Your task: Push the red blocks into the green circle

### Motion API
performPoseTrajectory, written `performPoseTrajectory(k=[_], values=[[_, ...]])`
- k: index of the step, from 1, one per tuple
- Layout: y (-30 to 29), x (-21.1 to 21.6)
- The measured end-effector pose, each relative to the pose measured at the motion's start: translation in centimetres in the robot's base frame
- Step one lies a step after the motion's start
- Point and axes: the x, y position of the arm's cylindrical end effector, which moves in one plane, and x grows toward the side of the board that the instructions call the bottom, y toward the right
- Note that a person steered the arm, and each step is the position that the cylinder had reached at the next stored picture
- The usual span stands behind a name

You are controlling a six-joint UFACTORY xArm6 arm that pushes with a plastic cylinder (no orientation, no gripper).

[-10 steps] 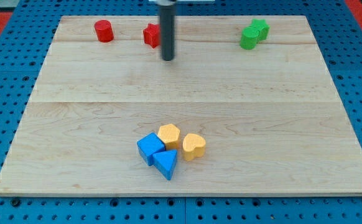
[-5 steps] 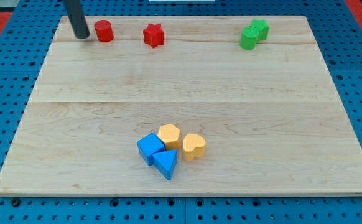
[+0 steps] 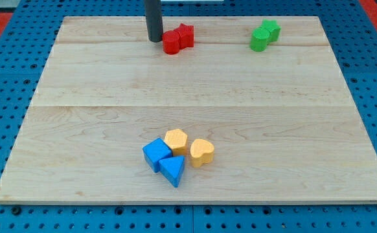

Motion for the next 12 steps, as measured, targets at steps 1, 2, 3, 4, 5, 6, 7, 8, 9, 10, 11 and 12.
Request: performPoseTrajectory(k=[1, 2, 3, 4, 5, 6, 7, 8, 9, 10, 11, 12], values=[[2.1, -0.3], [3.8, -2.1], [7.1, -1.4], [12.5, -0.4], [12.1, 2.0], [15.8, 4.1], [15.8, 4.8], [15.8, 4.8], [17.0, 4.8], [15.2, 7.8], [9.0, 9.5], [-1.2, 8.4]])
